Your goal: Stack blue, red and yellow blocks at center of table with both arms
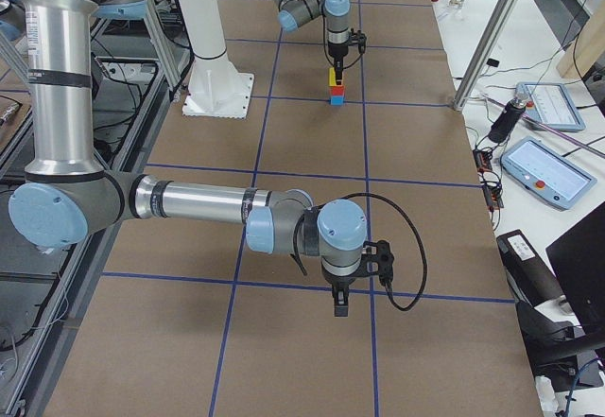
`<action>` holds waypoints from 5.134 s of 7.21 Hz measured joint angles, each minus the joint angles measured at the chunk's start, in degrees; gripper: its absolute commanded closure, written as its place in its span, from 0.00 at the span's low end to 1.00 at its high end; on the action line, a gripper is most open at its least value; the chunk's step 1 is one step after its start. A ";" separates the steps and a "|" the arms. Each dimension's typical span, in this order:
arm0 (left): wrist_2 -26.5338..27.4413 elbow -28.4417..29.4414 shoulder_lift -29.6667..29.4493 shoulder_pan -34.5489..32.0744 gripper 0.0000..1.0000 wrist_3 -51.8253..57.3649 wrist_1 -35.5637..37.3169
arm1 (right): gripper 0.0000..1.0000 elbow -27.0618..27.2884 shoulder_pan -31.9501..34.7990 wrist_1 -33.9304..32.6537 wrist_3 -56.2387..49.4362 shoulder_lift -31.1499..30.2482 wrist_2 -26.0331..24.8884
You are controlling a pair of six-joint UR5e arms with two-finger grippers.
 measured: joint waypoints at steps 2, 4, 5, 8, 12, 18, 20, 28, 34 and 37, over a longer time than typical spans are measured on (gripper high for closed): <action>0.02 -1.10 -0.03 -0.03 0.00 1.57 0.03 | 0.00 -0.02 0.00 -0.01 0.00 0.00 0.00; -0.26 -5.52 0.35 -1.52 0.00 6.09 2.78 | 0.00 0.03 0.00 0.03 0.00 0.00 0.00; -1.21 -9.31 1.63 -3.11 0.00 9.40 5.63 | 0.00 0.05 0.00 0.03 0.00 0.00 0.00; -10.04 -26.77 18.51 -14.57 0.00 28.57 10.05 | 0.00 0.15 0.00 0.03 -0.06 0.00 0.13; -22.94 -30.07 42.95 -42.69 0.00 71.12 9.96 | 0.00 0.39 0.04 0.04 -0.17 0.00 0.17; -26.83 -16.74 57.21 -62.30 0.00 88.55 7.25 | 0.00 0.56 0.02 0.04 -0.18 -0.09 0.18; -27.09 -18.00 58.38 -64.16 0.00 82.60 7.10 | 0.00 0.52 0.03 0.04 -0.18 -0.09 0.12; -26.55 -18.57 59.51 -64.25 0.00 75.12 1.91 | 0.00 0.38 0.01 0.04 -0.10 -0.40 0.17; -26.62 -18.58 61.32 -64.23 0.00 75.13 -1.16 | 0.00 0.53 0.01 0.09 -0.57 -0.44 0.13; -26.71 -18.59 62.85 -64.12 0.00 75.13 -3.67 | 0.00 0.66 0.02 0.12 -0.37 -0.36 0.17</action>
